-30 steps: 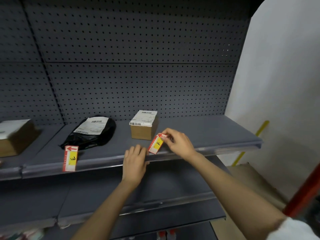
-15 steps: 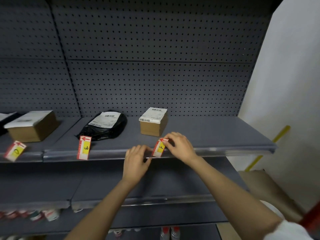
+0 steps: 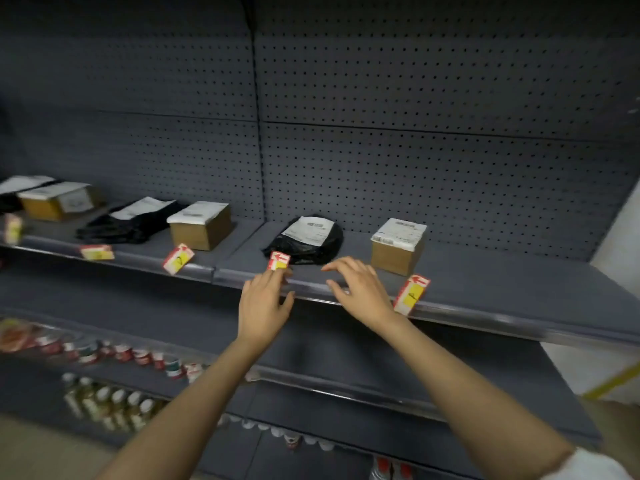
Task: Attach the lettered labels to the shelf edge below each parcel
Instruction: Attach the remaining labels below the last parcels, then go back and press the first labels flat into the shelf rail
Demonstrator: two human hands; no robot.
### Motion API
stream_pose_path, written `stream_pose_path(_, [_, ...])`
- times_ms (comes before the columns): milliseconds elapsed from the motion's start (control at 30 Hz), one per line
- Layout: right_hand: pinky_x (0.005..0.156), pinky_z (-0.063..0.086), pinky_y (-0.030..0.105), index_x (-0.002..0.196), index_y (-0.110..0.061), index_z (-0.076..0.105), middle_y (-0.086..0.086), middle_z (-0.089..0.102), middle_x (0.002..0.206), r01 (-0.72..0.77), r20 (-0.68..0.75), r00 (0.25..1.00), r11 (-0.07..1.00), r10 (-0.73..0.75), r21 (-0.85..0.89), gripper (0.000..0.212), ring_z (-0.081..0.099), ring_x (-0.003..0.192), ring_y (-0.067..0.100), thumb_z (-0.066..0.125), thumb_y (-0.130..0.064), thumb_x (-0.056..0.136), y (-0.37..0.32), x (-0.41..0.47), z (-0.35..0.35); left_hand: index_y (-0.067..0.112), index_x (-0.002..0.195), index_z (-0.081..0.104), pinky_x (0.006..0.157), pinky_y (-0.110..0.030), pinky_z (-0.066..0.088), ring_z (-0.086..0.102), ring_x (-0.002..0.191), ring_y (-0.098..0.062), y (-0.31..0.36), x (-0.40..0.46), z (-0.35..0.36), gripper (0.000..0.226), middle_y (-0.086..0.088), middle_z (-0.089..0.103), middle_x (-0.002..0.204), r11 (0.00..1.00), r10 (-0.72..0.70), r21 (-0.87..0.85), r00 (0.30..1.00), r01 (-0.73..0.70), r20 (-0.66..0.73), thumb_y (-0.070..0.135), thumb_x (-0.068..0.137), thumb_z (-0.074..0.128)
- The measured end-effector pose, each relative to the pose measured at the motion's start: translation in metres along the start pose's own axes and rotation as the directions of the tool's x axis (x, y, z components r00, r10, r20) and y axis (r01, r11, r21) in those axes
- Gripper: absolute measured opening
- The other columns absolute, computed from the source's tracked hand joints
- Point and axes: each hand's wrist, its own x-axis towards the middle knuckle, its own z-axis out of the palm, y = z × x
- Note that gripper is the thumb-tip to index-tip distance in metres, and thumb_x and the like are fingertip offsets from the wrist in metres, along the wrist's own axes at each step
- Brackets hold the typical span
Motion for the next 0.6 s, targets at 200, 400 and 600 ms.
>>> stream_pose_path(200, [0.077,0.044,0.031,0.102,-0.026,0.061,-0.003,0.071,0.099,0.029,0.082,0.996,0.989,-0.042,0.147,0.014,0.063,0.089,0.019,0.055,-0.025,0.089,-0.099,0.041,0.068,0.022,0.102,0.056,0.065,-0.034,0.047,0.059,0.085,-0.021,-0.094,-0.028,-0.088,0.021,0.002,0.066,0.086,0.984,-0.173,0.052,0.985,0.173,-0.014,0.027,0.083,0.062])
stream_pose_path(400, [0.064,0.048,0.026,0.099,-0.033,0.061,-0.015,0.063,0.081,0.046,0.209,0.972,0.957,-0.109,0.285,0.012,0.061,0.076,0.006,0.056,-0.032,0.088,-0.222,0.083,0.149,0.025,0.102,0.057,0.066,-0.032,0.048,0.059,0.086,-0.014,-0.202,-0.071,-0.191,0.02,0.006,0.065,0.087,0.937,-0.316,0.149,0.949,0.316,-0.026,0.032,0.084,0.06])
stream_pose_path(600, [0.067,0.046,0.026,0.096,-0.032,0.062,-0.015,0.063,0.082,0.071,0.255,0.95,0.921,-0.179,0.383,0.011,0.061,0.079,0.009,0.056,-0.034,0.087,-0.34,0.127,0.223,0.027,0.09,0.057,0.061,-0.031,0.046,0.061,0.079,-0.014,-0.302,-0.106,-0.294,0.011,0.006,0.066,0.083,0.864,-0.419,0.265,0.903,0.428,-0.092,0.032,0.081,0.06])
